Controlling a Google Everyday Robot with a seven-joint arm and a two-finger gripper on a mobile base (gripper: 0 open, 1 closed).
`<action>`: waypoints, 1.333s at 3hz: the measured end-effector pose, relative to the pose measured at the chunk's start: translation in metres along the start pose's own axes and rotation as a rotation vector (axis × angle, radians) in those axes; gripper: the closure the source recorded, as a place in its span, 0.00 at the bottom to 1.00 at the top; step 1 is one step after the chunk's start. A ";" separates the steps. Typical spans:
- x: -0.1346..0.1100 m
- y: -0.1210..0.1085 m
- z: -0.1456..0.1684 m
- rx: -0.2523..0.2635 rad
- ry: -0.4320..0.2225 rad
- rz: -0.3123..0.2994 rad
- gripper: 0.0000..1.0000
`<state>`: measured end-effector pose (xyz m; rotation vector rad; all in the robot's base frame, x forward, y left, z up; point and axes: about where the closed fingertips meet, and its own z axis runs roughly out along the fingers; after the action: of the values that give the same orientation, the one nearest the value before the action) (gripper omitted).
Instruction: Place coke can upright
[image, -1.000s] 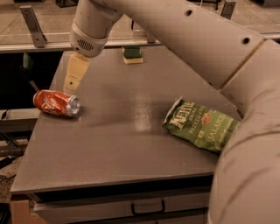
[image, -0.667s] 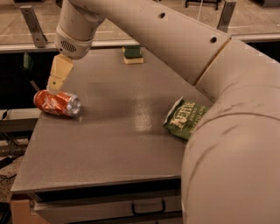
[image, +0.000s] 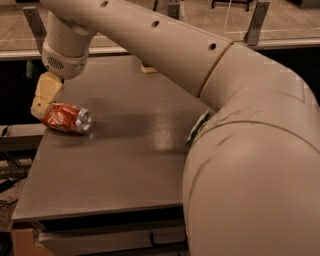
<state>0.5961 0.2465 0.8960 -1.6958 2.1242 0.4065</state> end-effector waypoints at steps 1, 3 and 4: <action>0.005 0.011 0.030 0.030 0.095 0.007 0.00; 0.018 0.013 0.053 0.051 0.189 0.012 0.18; 0.022 0.012 0.056 0.052 0.204 0.018 0.42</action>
Offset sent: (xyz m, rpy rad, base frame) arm -0.0112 0.0135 -0.0609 -0.2203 -0.0034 -0.0499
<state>0.5871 0.2555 0.8356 -1.7556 2.2731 0.1882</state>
